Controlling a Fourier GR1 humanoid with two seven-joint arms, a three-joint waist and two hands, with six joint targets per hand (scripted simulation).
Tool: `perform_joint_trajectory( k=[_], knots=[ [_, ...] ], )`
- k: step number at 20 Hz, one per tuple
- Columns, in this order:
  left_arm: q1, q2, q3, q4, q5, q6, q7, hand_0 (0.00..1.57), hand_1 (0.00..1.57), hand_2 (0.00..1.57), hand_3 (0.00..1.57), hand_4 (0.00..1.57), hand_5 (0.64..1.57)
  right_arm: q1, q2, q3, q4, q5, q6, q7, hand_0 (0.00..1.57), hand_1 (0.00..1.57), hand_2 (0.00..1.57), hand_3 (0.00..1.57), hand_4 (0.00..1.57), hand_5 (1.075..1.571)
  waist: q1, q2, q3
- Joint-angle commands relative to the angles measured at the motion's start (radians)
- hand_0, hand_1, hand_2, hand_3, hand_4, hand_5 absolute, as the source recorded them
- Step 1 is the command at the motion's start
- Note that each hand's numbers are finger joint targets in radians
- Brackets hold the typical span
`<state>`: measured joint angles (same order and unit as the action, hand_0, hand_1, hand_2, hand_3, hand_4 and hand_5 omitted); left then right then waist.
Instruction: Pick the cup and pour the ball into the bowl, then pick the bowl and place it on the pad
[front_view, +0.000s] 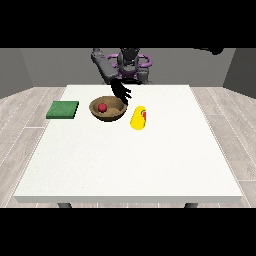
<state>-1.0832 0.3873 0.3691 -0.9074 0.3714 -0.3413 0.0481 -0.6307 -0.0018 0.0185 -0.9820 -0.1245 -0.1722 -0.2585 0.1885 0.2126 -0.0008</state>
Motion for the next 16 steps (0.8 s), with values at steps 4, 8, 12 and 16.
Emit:
perform_joint_trajectory(
  k=[4, 8, 12, 16],
  knots=[
    [-0.015, 0.111, 0.054, -0.006, 0.115, -0.072, 0.127, 0.00, 0.00, 0.00, 0.00, 0.18, 1.562, 0.005, 0.002, -0.018, 0.112, -0.034, 0.012, -0.090, 0.00, 0.00, 0.00, 0.00, 0.00, 1.571, 0.000, -0.011, 0.0013],
    [0.000, 0.163, 0.083, 0.000, 0.154, -0.094, 0.134, 0.00, 0.00, 0.00, 0.00, 0.16, 1.563, 0.001, 0.000, -0.006, 0.156, -0.036, 0.032, -0.121, 0.00, 0.00, 0.00, 0.00, 0.00, 1.571, -0.032, 0.007, 0.0012],
    [-0.054, 0.153, 0.073, -0.046, 0.176, -0.076, 0.136, 0.00, 0.00, 0.00, 0.00, 0.15, 1.566, -0.070, 0.000, -0.031, 0.229, -0.073, 0.015, -0.186, 0.00, 0.00, 0.00, 0.00, 0.00, 1.571, 0.020, 0.090, 0.0016],
    [-0.067, 0.122, 0.044, -0.088, 0.198, -0.035, 0.196, 0.00, 0.00, 0.00, 0.00, 0.11, 1.567, -0.060, -0.011, -0.061, 0.306, -0.101, 0.056, -0.237, 0.00, 0.00, 0.00, 0.00, 0.00, 1.570, 0.026, 0.089, 0.0022]
  ],
)
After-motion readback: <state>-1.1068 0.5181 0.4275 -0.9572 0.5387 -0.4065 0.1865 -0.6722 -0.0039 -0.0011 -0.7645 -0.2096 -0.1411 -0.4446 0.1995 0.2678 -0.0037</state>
